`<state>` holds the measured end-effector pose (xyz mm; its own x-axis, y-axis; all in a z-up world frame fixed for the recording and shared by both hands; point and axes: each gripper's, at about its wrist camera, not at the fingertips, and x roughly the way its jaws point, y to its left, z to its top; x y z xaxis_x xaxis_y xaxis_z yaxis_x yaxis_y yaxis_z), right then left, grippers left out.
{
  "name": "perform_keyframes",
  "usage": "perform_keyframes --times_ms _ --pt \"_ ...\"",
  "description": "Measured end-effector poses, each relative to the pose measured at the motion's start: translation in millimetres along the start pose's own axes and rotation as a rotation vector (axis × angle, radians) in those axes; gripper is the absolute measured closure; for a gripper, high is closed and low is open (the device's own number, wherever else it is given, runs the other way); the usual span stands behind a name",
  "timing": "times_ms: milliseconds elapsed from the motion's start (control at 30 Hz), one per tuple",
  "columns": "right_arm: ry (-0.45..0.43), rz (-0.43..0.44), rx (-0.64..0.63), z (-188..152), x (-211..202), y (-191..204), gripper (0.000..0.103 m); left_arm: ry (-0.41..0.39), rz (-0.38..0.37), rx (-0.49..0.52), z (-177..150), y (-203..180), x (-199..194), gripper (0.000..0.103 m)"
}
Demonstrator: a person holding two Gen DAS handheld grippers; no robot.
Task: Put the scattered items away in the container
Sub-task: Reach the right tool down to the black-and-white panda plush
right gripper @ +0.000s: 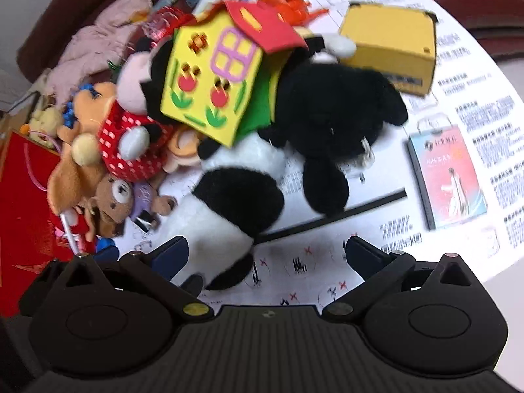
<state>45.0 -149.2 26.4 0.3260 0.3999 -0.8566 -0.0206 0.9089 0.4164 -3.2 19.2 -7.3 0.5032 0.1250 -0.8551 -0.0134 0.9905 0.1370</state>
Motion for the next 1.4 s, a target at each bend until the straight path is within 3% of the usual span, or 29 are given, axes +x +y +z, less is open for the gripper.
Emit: perform_keyframes --times_ms 133,267,500,667,800,967,1133,1267,1400 --pt "-0.124 0.06 0.114 20.4 -27.8 -21.7 0.001 0.003 -0.007 -0.012 2.8 6.7 2.1 0.0" --pt "-0.191 0.033 0.115 30.5 -39.6 -25.7 0.001 -0.008 -0.01 -0.002 7.9 4.1 3.2 0.0" --pt "-0.1 0.061 0.106 24.2 -15.4 -26.6 0.01 -0.012 -0.024 0.025 9.4 1.0 5.8 0.0" --pt "-0.127 0.075 0.14 33.6 -19.2 -31.8 0.019 -0.02 -0.032 0.089 13.4 -3.2 7.2 0.0" --pt "-0.142 0.094 0.137 39.1 -21.3 -31.8 0.019 -0.017 -0.053 0.114 17.0 -7.7 12.8 0.0" --pt "-0.031 0.133 0.157 35.6 7.0 -29.4 0.019 0.014 -0.082 0.127 16.5 -11.8 26.2 0.0" --pt "-0.002 0.14 0.13 38.3 26.8 -16.4 0.019 0.04 -0.114 0.145 19.3 -13.2 42.1 0.0" --pt "0.013 0.143 0.125 44.8 40.3 -9.2 0.019 0.065 -0.164 0.123 17.4 -6.6 49.1 0.011" --pt "0.042 0.129 0.143 44.8 60.0 -9.3 0.019 0.083 -0.157 0.124 15.8 -4.1 53.4 0.01"
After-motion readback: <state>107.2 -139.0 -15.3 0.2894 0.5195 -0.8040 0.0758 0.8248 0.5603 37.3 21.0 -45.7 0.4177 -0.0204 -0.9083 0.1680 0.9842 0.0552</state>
